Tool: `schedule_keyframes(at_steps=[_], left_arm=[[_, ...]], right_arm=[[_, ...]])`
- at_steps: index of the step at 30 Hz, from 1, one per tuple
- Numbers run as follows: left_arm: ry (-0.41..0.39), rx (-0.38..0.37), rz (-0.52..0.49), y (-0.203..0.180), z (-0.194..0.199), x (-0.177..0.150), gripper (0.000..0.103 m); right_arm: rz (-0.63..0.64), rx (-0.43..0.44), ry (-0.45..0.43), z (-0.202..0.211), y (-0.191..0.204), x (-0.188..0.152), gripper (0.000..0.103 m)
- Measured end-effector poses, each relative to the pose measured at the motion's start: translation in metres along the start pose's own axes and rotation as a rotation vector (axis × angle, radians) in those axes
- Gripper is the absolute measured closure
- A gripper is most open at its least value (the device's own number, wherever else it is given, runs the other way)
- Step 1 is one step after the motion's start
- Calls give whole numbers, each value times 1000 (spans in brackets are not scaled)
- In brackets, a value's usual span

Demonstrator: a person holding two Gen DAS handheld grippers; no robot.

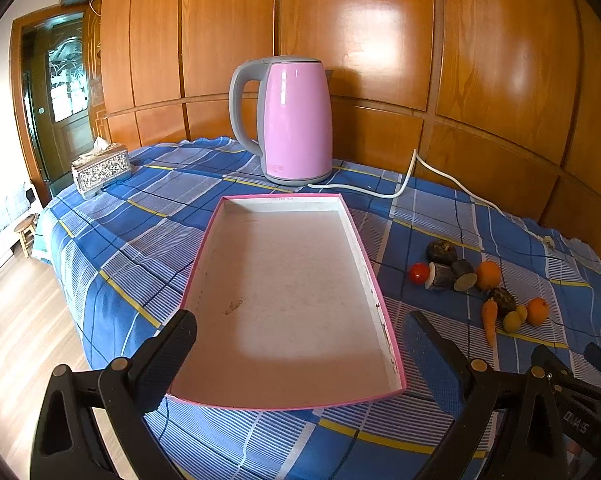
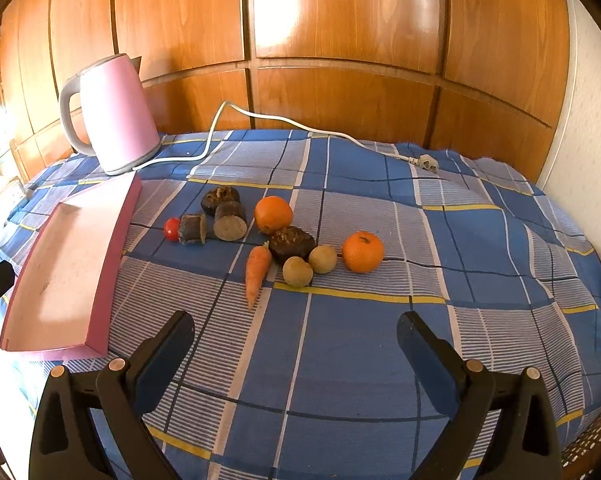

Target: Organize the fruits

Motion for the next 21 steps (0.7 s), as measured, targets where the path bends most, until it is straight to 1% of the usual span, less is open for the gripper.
schedule_keyframes(at_steps=[21], left_arm=[[-1, -11, -14, -5, 2, 0, 0]], right_arm=[[1, 0, -11, 2, -1, 2, 0]])
Point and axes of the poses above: each gripper's, at about its wrist camera, not at the fingertips, and z roughly against the way its jaws point, y to its left, x to its top, the point moved 3 cm from there along -z, roughly the way its jaws point
